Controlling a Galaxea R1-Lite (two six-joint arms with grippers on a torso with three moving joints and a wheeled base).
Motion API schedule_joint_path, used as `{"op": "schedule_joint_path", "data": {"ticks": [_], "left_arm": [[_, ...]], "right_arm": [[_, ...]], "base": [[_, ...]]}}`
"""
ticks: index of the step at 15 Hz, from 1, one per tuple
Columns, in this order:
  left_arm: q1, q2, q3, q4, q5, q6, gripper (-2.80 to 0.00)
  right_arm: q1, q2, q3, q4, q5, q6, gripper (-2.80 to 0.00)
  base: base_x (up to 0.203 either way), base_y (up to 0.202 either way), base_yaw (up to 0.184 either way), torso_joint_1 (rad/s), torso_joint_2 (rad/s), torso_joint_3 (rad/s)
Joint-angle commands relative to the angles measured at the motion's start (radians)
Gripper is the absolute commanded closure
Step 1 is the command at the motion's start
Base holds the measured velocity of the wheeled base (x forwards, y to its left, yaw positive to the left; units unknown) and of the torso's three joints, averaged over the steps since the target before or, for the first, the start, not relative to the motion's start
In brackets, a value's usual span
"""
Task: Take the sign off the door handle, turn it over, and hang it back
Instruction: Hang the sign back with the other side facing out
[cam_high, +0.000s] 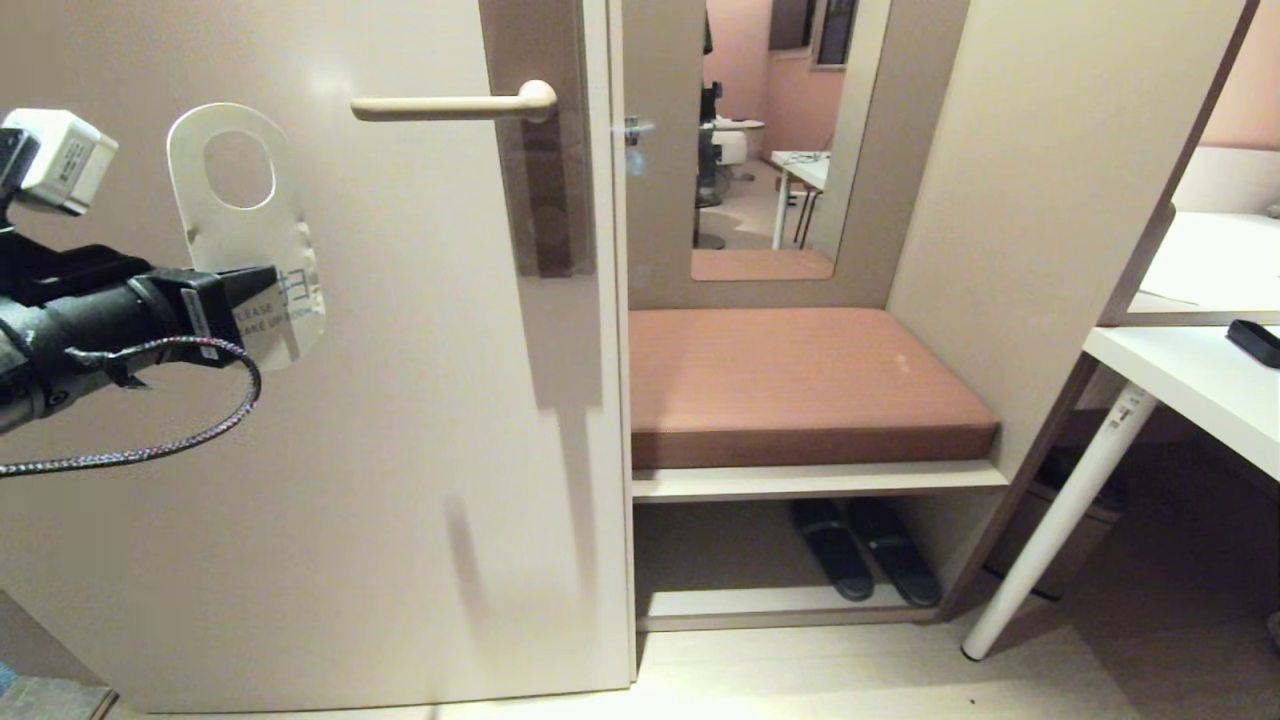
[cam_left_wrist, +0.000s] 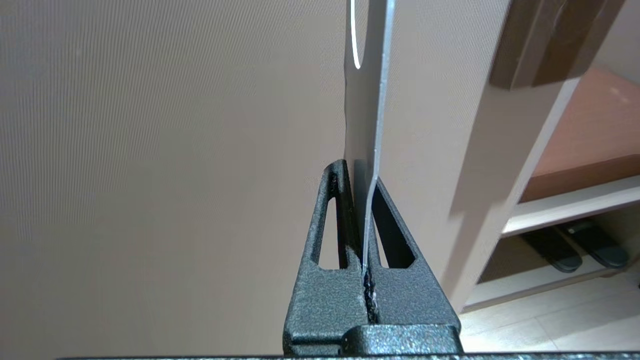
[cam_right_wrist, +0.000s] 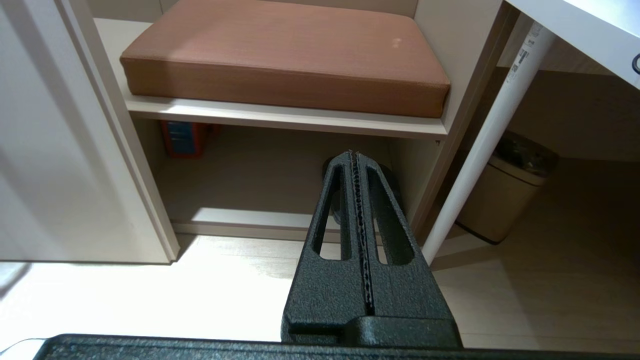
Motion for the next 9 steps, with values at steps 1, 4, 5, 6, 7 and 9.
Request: {"op": "schedule_joint_path", "data": {"ticks": [1,4,5,6,7,9], "left_arm": [[-0.009,0.036,-0.025,-0.003,0.009,0.009,0.0],[-0.017,0.075,-0.07,-0.006,0.023,0.019,0.0],[-0.017,0.084,-0.083,-0.006,0.023,0.019,0.0],[-0.017,0.093,-0.092,-0.006,0.023,0.019,0.0],[-0.017,0.102,-0.103,-0.006,0.024,0.021,0.0],[-0.017,0.118,-0.126,-0.006,0.024,0.021,0.0]], "right_arm": [[0.0,0.0,0.0,0.0,0.0,-0.001,0.0],[0.0,0.0,0.0,0.0,0.0,-0.001,0.0],[0.0,0.0,0.0,0.0,0.0,-0.001,0.0],[0.0,0.0,0.0,0.0,0.0,-0.001,0.0],[0.0,0.0,0.0,0.0,0.0,-0.001,0.0],[0.0,0.0,0.0,0.0,0.0,-0.001,0.0]], "base": [[0.0,0.0,0.0,0.0,0.0,0.0],[0.0,0.0,0.0,0.0,0.0,0.0],[0.0,0.0,0.0,0.0,0.0,0.0],[0.0,0.0,0.0,0.0,0.0,0.0],[0.0,0.0,0.0,0.0,0.0,0.0],[0.0,0.0,0.0,0.0,0.0,0.0]]}}
